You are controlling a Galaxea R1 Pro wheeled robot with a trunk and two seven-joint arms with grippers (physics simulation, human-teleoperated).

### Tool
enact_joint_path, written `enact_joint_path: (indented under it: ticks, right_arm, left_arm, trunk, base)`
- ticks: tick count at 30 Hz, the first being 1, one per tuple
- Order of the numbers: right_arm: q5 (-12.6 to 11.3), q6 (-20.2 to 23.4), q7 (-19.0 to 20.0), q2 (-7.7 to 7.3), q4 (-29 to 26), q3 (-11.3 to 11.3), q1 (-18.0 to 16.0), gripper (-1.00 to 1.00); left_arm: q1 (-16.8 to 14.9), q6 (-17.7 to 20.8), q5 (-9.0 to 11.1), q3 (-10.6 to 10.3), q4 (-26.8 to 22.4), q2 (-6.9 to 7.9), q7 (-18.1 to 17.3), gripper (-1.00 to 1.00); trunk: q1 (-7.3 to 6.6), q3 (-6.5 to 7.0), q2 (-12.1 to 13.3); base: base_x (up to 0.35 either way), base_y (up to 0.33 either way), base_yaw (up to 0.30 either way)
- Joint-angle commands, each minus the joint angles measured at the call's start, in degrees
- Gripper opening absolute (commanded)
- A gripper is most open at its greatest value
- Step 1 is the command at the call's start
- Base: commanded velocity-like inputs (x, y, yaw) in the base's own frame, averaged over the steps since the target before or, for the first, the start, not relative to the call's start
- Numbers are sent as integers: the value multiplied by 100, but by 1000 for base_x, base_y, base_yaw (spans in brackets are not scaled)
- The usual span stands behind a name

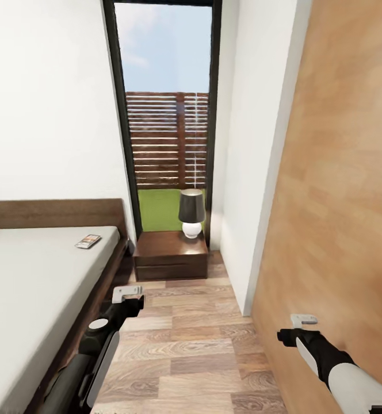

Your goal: In the bedroom, move the book from the bed onto either nightstand, and place the two sandals side by side next to the bed.

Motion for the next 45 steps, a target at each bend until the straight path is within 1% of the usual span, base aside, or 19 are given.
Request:
enact_joint_path:
  ticks: [1,7,17,20,21,24,25,28,29,33,34,35,39,40,45]
  right_arm:
    - [-16,36,-15,-3,-15,3,0,100]
    - [-13,33,-15,-7,-15,10,0,100]
    - [2,32,-20,-7,-15,41,0,100]
    - [30,25,-12,2,-15,53,0,100]
    - [44,17,-16,201,6,63,0,100]
    - [53,0,-20,474,42,70,0,100]
    - [60,-10,-19,659,60,74,0,100]
    - [84,-18,-17,882,80,82,0,100]
    - [110,-24,-16,999,109,87,0,100]
    - [182,-49,-17,1187,246,129,0,100]
    - [215,-74,-16,1254,316,160,0,100]
    - [227,-89,-16,1279,346,174,0,100]
    - [249,-142,-15,1339,420,208,0,100]
    - [258,-149,-15,1357,437,217,0,100]
    - [268,-150,-17,1404,448,227,0,100]
  left_arm:
    - [-6,26,30,-9,-3,0,43,100]
    - [-4,26,30,-16,-1,0,43,100]
    - [-5,26,31,-10,1,0,43,100]
    - [-8,31,58,-31,80,-7,27,100]
    - [-60,35,61,-49,408,-18,6,100]
    - [-93,35,59,-54,634,-22,-1,100]
    - [-112,35,58,-56,736,-22,-4,100]
    - [-129,35,57,-57,827,-23,-7,100]
    - [-135,35,61,-58,865,-24,-8,100]
    - [-152,35,69,-58,934,-24,-9,100]
    - [-169,35,70,-59,999,-25,-9,100]
    - [-182,35,71,-59,1047,-25,-9,100]
    - [-294,35,76,-59,1336,-24,-10,100]
    - [-393,33,78,-59,1552,-21,-10,100]
    - [-654,29,76,-57,2141,-19,-4,100]
  trunk:
    - [-22,11,36]
    - [-154,118,277]
    - [-373,298,678]
    - [-439,352,798]
    - [-461,370,838]
    - [-527,423,959]
    - [-549,441,999]
    - [-615,495,1119]
    - [-637,513,1159]
    - [-725,585,1320]
    - [-747,603,1360]
    - [-769,621,1400]
    - [-856,693,1560]
    - [-878,711,1600]
    - [-988,800,1801]
  base:
    - [0,0,238]
    - [0,0,122]
    - [0,0,18]
    - [0,0,2]
    - [0,0,0]
    - [0,0,0]
    - [0,0,0]
    - [0,0,0]
    - [0,0,0]
    - [0,0,0]
    - [0,0,0]
    - [0,0,0]
    - [0,0,0]
    - [0,0,0]
    - [0,0,0]
